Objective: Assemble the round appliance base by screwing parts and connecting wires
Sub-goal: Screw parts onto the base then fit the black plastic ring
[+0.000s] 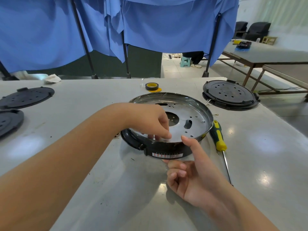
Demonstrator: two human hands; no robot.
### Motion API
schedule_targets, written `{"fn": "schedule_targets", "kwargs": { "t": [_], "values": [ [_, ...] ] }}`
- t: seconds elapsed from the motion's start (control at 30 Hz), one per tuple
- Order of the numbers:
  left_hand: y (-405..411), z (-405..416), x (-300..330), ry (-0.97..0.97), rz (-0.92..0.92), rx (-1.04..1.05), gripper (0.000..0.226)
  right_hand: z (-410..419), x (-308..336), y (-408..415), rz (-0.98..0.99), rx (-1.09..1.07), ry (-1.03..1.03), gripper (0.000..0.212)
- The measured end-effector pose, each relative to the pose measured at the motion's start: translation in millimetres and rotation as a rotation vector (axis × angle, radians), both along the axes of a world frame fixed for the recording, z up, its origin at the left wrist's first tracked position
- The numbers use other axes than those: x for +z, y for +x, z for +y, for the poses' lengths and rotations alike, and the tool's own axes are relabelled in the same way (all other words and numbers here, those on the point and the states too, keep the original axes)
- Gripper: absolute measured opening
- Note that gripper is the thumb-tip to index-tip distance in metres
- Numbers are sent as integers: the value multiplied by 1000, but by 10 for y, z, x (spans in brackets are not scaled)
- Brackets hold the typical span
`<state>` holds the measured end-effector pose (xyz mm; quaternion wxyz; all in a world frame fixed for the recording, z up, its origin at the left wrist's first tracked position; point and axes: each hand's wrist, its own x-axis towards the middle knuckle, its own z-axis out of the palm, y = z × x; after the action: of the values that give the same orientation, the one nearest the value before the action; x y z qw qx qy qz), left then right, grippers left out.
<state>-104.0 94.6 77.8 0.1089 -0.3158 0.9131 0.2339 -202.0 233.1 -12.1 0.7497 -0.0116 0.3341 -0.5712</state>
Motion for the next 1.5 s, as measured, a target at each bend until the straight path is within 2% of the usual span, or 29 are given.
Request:
{"fn": "schedule_targets", "kwargs": {
  "t": [0.13, 0.23, 0.37, 0.47, 0.57, 0.87, 1.07, 1.17, 1.23, 1.3, 1.37, 1.47, 1.5],
  "values": [
    [314, 207, -134, -35, 236, 105, 47, 5, -3, -17, -18, 26, -15, 69],
    [502, 347, -229, -18, 315, 60, 57, 10, 7, -28, -17, 23, -18, 57],
    [513, 408, -429, -343, 396, -97, 33, 20, 34, -36, -18, 24, 3, 61],
    [488, 426, -560, -459, 535, -93, 17, 31, 46, -34, -35, 33, 6, 67],
    [485, 433, -660, -496, 628, -71, 10, 29, 40, -30, -30, 22, 8, 60],
    [501, 452, -755, -512, 724, -57, 13, 70, 56, -19, -74, -15, 14, 61],
    [489, 474, -776, -512, 727, -58, 12, 205, 80, -37, -86, -46, 22, 78],
    [483, 486, -804, -503, 718, -75, 13, 317, 76, -130, -38, -25, 25, 77],
    [475, 492, -815, -503, 722, -76, 13, 374, 95, -209, 44, 6, 8, 71],
    [468, 497, -825, -505, 731, -74, 13, 411, 142, -292, 224, 24, -14, 60],
    [464, 502, -832, -512, 739, -73, 12, 420, 212, -390, 579, 27, -39, 43],
    [452, 512, -843, -543, 737, -70, 13, 351, 263, -629, 1306, -49, -20, 4],
    [447, 517, -847, -554, 735, -67, 13, 301, 256, -737, 1500, -111, 7, 8]
  ]
}}
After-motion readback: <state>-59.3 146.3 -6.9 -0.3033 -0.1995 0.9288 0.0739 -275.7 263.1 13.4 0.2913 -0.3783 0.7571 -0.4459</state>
